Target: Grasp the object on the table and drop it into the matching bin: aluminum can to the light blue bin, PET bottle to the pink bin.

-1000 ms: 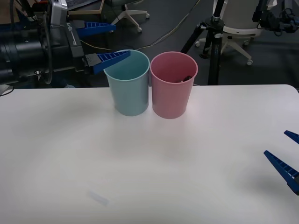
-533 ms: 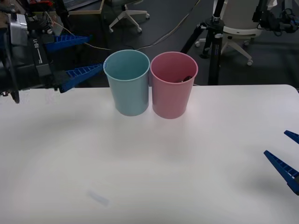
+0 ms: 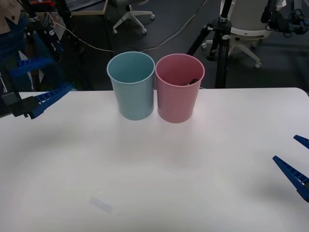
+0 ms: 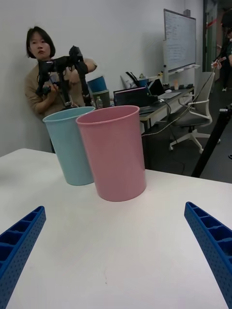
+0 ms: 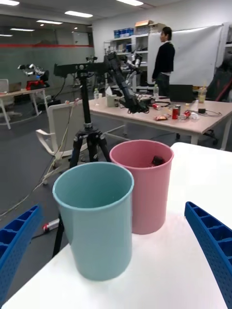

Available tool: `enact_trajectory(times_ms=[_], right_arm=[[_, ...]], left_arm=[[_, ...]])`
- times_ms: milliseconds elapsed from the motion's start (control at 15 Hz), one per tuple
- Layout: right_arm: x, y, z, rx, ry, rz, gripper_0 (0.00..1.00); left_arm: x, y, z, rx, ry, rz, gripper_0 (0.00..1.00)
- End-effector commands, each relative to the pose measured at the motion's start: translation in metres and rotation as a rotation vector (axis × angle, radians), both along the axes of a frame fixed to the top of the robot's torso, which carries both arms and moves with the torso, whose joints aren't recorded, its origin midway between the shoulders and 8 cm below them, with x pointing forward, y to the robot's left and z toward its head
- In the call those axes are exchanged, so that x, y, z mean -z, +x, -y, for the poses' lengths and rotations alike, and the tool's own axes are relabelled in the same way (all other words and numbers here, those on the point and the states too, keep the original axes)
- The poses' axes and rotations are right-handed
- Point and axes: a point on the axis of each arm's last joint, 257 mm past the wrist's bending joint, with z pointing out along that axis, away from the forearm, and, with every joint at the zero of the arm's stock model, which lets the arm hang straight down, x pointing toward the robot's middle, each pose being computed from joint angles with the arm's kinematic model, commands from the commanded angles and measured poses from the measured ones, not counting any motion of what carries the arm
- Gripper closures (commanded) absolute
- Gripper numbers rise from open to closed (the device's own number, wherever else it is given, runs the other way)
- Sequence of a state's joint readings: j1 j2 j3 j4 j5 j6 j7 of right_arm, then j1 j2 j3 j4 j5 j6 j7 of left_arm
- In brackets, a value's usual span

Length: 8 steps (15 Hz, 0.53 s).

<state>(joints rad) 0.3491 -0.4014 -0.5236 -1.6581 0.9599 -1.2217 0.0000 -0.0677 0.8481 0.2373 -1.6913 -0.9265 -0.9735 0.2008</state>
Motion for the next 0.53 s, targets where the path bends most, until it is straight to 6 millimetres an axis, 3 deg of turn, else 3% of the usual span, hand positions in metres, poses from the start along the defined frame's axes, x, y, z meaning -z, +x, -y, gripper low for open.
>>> enact_trajectory(times_ms=[67,333,533], right_arm=[[0.0,0.0,0.0,0.0,0.0,0.0,0.0],[0.0,0.0,0.0,0.0,0.0,0.0,0.0],[0.0,0.0,0.0,0.0,0.0,0.0,0.0]], left_arm=[[0.019,-0.017,-0.029,-0.095,-0.038,-0.045,0.0],[0.043,-0.047,-0.058,-0.214,-0.081,-0.103,0.0],[0.066,-0.074,-0.057,-0.239,-0.078,-0.137,0.0]])
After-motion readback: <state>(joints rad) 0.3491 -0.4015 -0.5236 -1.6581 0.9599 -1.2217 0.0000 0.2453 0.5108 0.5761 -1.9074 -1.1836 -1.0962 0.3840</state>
